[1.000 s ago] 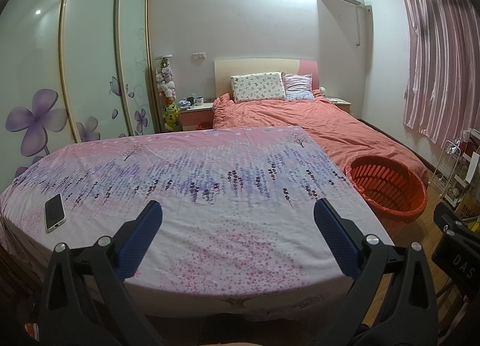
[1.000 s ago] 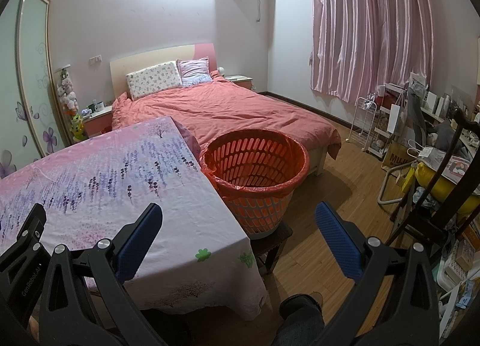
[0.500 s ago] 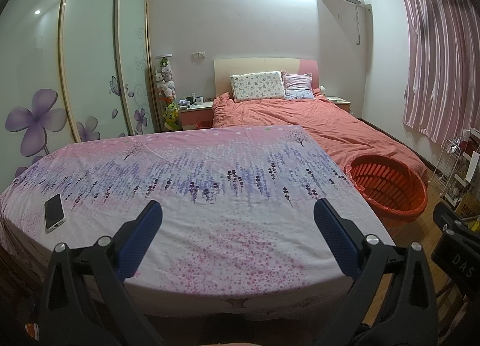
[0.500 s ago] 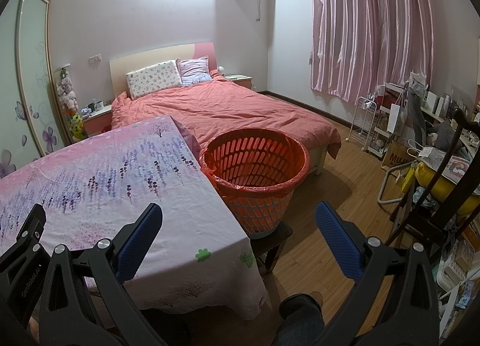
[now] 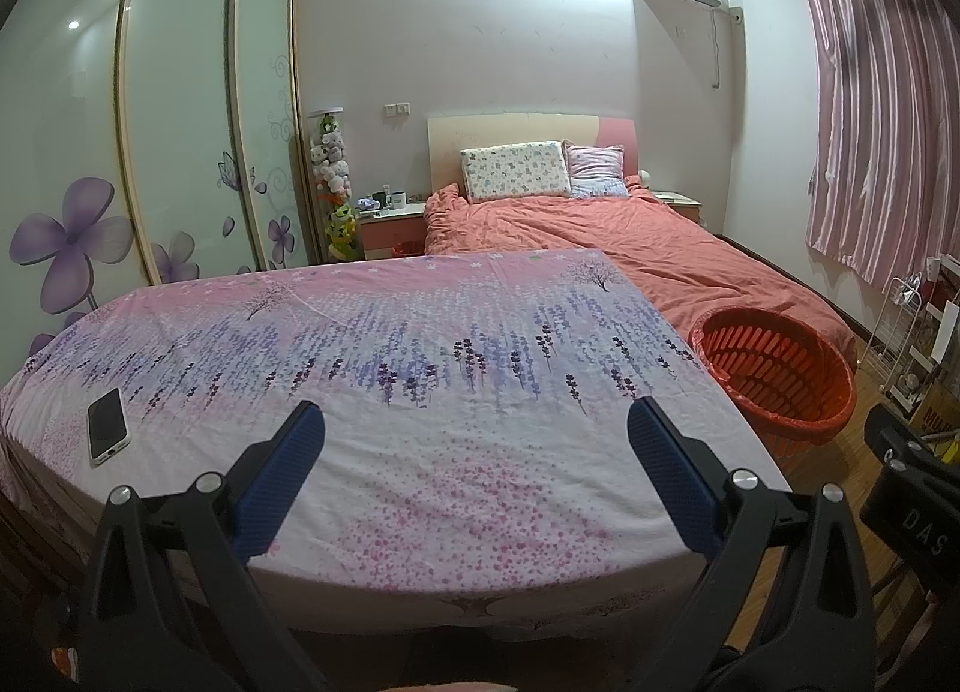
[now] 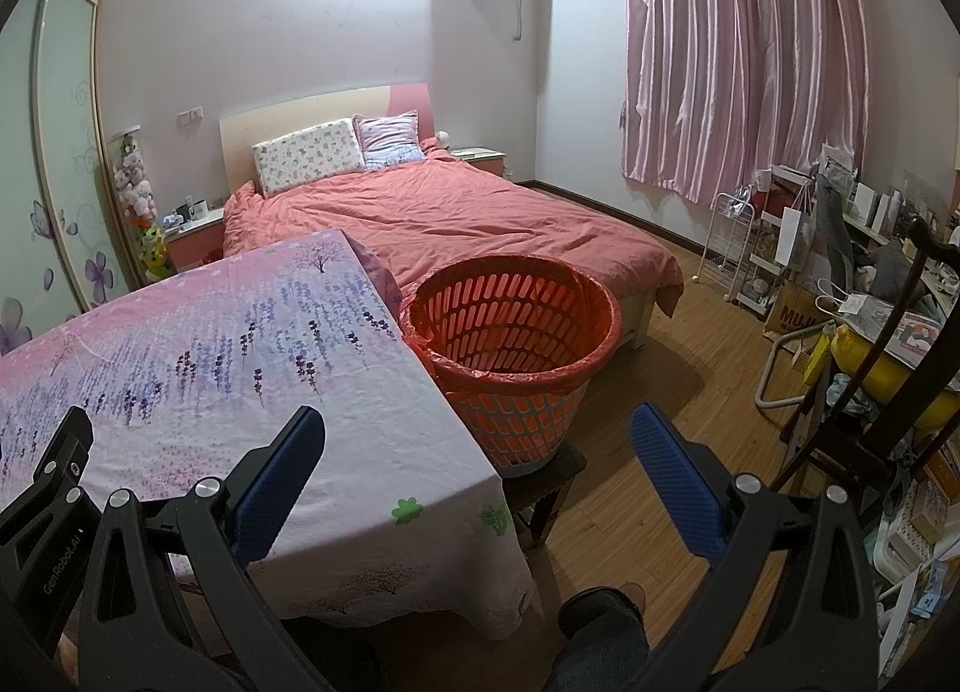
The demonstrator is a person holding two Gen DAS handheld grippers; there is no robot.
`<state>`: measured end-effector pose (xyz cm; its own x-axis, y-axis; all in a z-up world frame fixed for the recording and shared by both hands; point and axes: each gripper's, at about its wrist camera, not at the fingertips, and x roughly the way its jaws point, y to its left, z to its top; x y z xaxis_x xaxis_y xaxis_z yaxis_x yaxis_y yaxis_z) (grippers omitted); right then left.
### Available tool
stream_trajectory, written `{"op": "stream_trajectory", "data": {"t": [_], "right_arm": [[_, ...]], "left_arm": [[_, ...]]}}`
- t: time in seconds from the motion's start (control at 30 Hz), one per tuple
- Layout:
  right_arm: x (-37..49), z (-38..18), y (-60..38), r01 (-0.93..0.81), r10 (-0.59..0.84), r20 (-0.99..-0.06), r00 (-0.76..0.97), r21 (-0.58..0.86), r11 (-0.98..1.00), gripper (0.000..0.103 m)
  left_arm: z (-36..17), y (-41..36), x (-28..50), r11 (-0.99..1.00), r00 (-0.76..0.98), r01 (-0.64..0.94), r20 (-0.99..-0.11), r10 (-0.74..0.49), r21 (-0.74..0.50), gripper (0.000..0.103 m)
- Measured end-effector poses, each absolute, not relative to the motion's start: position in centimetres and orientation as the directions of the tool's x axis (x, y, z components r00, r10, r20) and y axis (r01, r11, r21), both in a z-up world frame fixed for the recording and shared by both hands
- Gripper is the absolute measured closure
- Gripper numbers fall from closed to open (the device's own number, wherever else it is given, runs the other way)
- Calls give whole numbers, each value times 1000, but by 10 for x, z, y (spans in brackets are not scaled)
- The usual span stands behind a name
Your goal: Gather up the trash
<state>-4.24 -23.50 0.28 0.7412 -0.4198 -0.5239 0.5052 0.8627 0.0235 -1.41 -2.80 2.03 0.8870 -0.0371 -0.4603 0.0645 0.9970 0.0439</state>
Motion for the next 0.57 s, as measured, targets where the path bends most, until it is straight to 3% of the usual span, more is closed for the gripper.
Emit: {"op": "stream_trajectory", "data": {"t": [0.57], "right_arm": [[-44,1,-234,504,-418,-526,740,23,863,2]], "left_arm": [[18,-29,-14,997,886,70,-462,-42,44,4]]}}
